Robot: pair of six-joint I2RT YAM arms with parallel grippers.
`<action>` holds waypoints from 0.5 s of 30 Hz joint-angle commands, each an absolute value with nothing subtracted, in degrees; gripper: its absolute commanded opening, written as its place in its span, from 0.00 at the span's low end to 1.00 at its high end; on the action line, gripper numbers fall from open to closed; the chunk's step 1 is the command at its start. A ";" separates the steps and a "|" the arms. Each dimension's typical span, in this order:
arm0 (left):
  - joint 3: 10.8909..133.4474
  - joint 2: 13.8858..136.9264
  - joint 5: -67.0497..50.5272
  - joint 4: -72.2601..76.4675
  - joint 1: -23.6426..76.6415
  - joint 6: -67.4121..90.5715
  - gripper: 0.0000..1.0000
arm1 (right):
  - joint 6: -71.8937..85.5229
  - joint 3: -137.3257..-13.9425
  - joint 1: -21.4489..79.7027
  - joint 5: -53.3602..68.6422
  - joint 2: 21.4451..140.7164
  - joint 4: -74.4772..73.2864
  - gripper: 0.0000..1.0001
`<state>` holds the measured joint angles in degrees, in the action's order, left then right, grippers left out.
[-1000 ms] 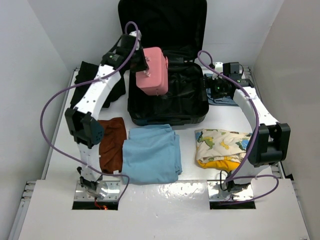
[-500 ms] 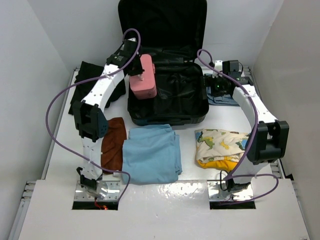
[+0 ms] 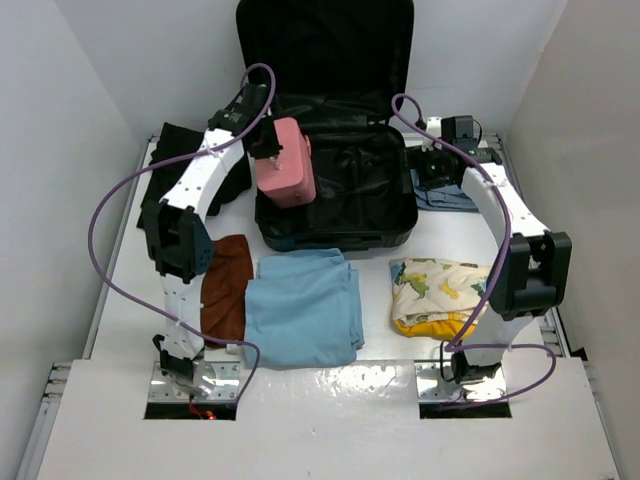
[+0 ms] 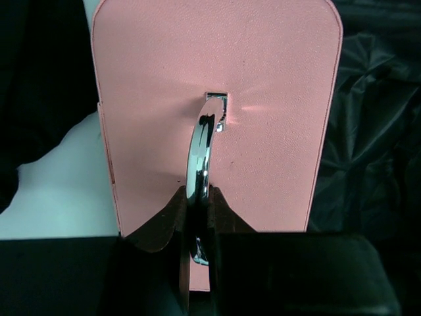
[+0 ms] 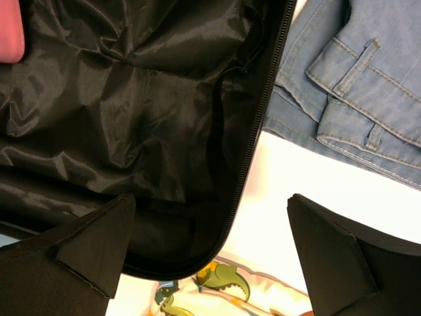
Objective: Pack the luggage
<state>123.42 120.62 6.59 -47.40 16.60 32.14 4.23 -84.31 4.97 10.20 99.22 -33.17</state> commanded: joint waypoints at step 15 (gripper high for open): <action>131.74 123.75 10.80 -46.76 18.45 25.31 0.10 | 5.01 -87.80 6.42 9.49 100.99 -32.61 0.97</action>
